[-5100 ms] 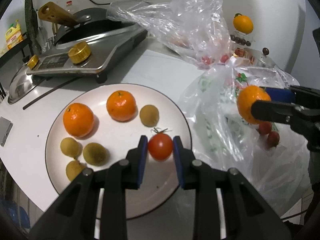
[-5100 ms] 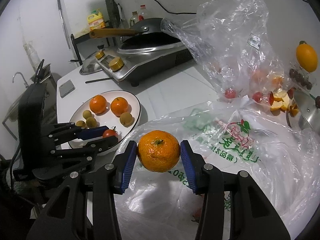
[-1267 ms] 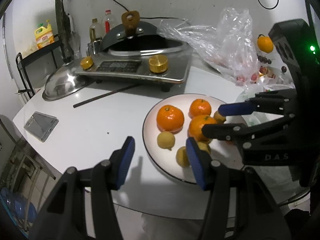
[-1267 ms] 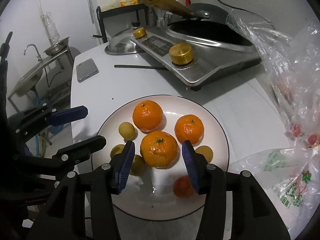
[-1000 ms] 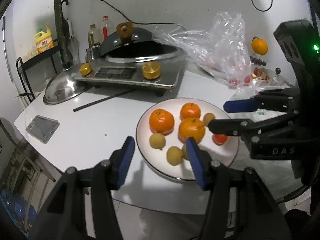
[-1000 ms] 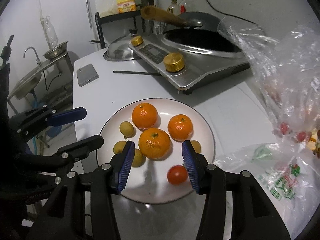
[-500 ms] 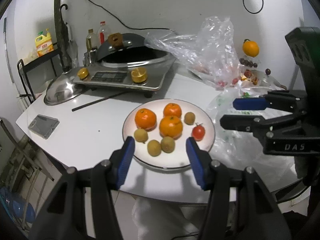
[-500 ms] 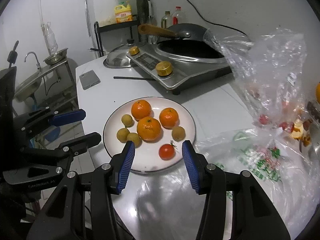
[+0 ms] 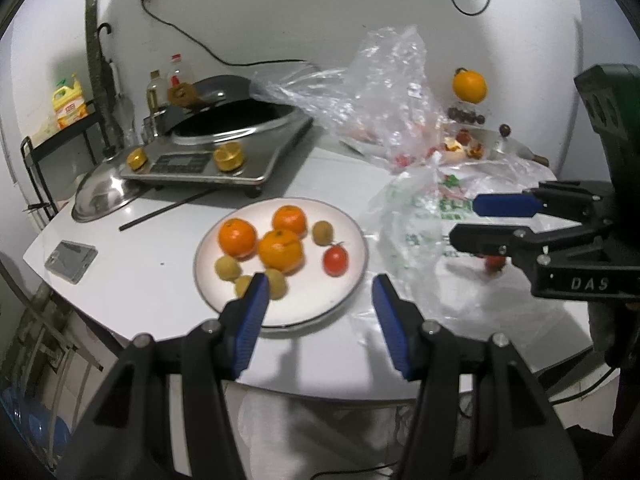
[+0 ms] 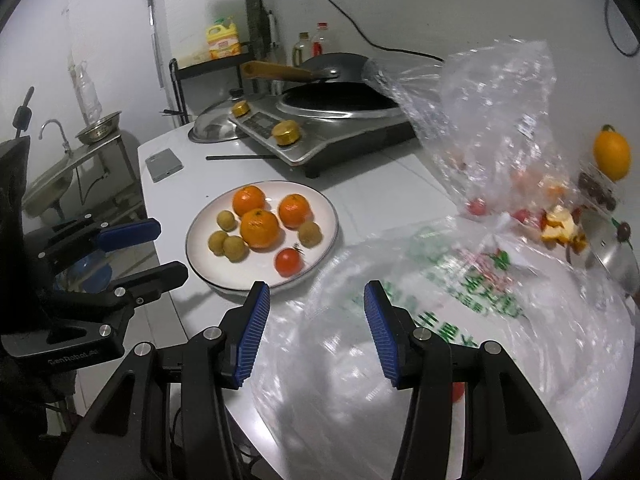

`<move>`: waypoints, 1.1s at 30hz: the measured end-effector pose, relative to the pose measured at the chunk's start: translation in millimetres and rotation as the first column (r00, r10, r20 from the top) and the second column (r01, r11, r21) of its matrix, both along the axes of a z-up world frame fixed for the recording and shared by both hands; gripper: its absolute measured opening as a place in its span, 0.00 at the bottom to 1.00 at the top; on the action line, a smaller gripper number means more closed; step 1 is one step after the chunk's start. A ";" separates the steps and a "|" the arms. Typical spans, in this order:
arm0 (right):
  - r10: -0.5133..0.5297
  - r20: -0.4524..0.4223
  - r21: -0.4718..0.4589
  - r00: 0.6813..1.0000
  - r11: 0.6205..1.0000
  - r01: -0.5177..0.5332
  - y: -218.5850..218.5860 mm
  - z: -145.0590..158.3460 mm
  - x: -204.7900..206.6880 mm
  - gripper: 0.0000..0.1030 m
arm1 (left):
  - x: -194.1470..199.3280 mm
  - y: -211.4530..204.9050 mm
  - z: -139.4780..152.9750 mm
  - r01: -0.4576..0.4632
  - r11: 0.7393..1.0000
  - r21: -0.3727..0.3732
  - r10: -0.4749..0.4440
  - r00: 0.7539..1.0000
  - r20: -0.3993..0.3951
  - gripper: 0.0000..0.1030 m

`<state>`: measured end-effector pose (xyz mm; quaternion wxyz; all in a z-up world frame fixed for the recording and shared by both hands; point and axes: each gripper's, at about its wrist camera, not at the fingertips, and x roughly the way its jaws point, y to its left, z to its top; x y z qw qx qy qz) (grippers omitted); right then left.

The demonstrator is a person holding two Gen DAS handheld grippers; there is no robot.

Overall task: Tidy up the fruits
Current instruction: 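Move both open grippers back to the cherry tomatoes on the bag, then grasp a cherry tomato with the right gripper while the left gripper grasps another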

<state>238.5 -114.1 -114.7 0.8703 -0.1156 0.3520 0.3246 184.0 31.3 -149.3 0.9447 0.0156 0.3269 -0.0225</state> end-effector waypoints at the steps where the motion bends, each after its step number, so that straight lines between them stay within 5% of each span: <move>1: -0.007 0.000 0.002 1.000 1.000 0.007 -5.1 -0.4 -0.8 0.50 | 0.3 -4.2 -0.1 0.007 1.000 0.002 -0.007 1.000 -0.002 0.53; 17: -0.126 -0.039 -0.009 0.991 0.992 0.126 -86.9 -30.0 7.5 0.48 | 17.1 -74.2 -10.0 0.126 0.992 0.027 -0.124 0.991 -0.050 0.53; 29: -0.132 -0.108 -0.023 0.985 0.991 0.130 -101.1 -61.6 25.8 0.44 | 32.6 -105.2 -22.6 0.169 0.985 0.015 -0.167 0.981 -0.093 0.54; 33: -0.131 -0.128 -0.026 0.983 0.991 0.129 -101.9 -68.3 33.5 0.44 | 38.1 -109.1 -24.3 0.171 0.985 0.002 -0.170 0.980 -0.101 0.67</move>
